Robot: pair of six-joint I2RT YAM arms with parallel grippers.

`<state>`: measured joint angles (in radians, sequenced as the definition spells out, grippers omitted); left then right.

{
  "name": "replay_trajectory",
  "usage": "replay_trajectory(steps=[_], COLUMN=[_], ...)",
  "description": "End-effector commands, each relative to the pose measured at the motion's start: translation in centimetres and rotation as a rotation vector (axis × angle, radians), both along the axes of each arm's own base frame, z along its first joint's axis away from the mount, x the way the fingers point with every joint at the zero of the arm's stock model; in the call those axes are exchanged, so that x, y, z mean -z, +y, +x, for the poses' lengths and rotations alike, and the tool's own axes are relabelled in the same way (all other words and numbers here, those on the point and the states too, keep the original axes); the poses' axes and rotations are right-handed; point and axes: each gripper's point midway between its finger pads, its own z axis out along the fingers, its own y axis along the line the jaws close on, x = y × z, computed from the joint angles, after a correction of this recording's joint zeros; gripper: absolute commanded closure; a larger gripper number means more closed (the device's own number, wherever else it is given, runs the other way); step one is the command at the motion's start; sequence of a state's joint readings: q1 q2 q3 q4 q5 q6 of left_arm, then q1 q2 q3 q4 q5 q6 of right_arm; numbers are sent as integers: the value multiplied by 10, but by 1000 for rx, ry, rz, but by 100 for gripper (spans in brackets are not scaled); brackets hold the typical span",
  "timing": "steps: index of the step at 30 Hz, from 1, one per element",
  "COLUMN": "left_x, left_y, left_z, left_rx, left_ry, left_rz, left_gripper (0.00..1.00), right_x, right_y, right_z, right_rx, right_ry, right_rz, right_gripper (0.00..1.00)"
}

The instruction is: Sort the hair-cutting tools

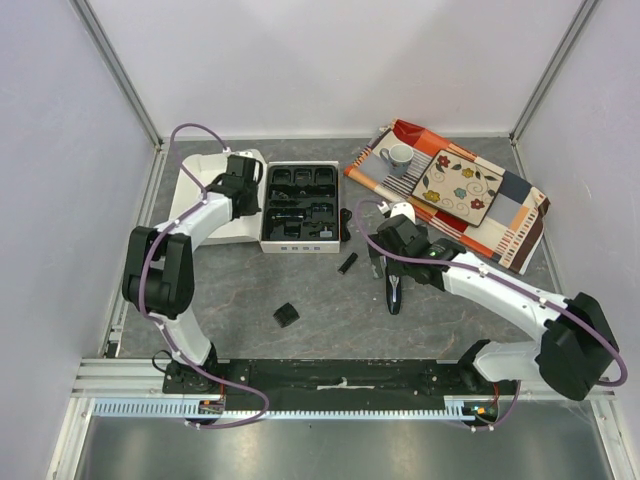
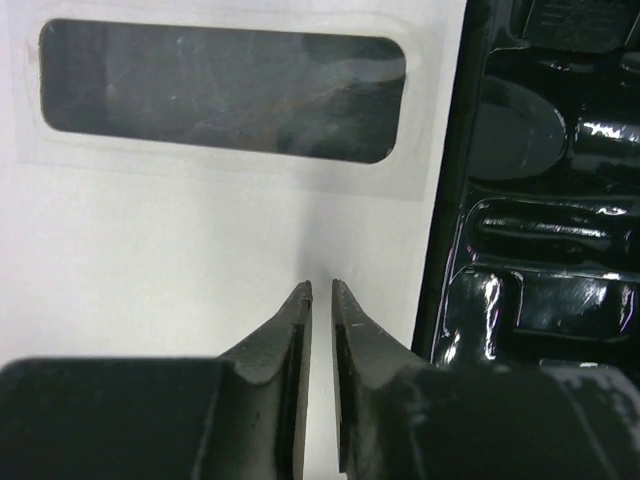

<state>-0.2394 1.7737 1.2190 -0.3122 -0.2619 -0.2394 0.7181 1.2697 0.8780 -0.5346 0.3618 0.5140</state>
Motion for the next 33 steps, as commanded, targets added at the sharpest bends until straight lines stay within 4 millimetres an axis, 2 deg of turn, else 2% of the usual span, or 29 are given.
replay_trajectory(steps=[1, 5, 8, 9, 11, 12, 15, 19, 21, 22, 24, 25, 27, 28, 33], left_x=[-57, -89, -105, -102, -100, -92, -81, -53, -50, -40, -47, -41, -46, -41, -33], left_y=[6, -6, -22, -34, -47, -56, -78, -88, -90, -90, -94, -93, -96, -97, -104], left_z=[1, -6, -16, -30, -41, -55, -75, -104, -111, -120, -120, -125, -127, -131, -128], left_rx=[0, 39, 94, 129, 141, 156, 136, -41, -95, -150, -179, -223, -254, -291, -366], left_ry=[-75, -111, -117, -59, -5, 53, 126, 248, 244, 261, 208, 212, 181, 188, 174], left_rz=[32, -38, -113, -141, -182, -180, -197, -261, -305, -337, -397, -424, -473, -497, -534], left_gripper=[75, 62, 60, 57, 57, 56, 55, 53, 46, 43, 37, 37, 36, 37, 37], right_x=[22, 29, 31, 30, 31, 31, 30, 29, 28, 29, 29, 30, 29, 29, 28], right_y=[-6, -3, 0, 4, 4, 4, 3, 4, 5, 5, 4, 3, 1, 1, 5], right_z=[-7, -8, -8, -8, -7, -7, -5, -3, -4, -5, -6, -6, -5, -6, -5], right_rx=[44, 48, 37, 18, 12, 11, 9, 6, 3, -2, -8, -13, -15, -20, -41], right_ry=[55, 65, 73, 82, 88, 91, 89, 88, 88, 92, 93, 92, 85, 85, 83], right_rz=[-31, -14, -10, -4, -18, -25, -36, -39, -36, -37, -40, -47, -53, -57, -44], right_gripper=[2, 2, 2, 2, 2, 2, 2, 2, 2, 2, 2, 2, 2, 2, 2])
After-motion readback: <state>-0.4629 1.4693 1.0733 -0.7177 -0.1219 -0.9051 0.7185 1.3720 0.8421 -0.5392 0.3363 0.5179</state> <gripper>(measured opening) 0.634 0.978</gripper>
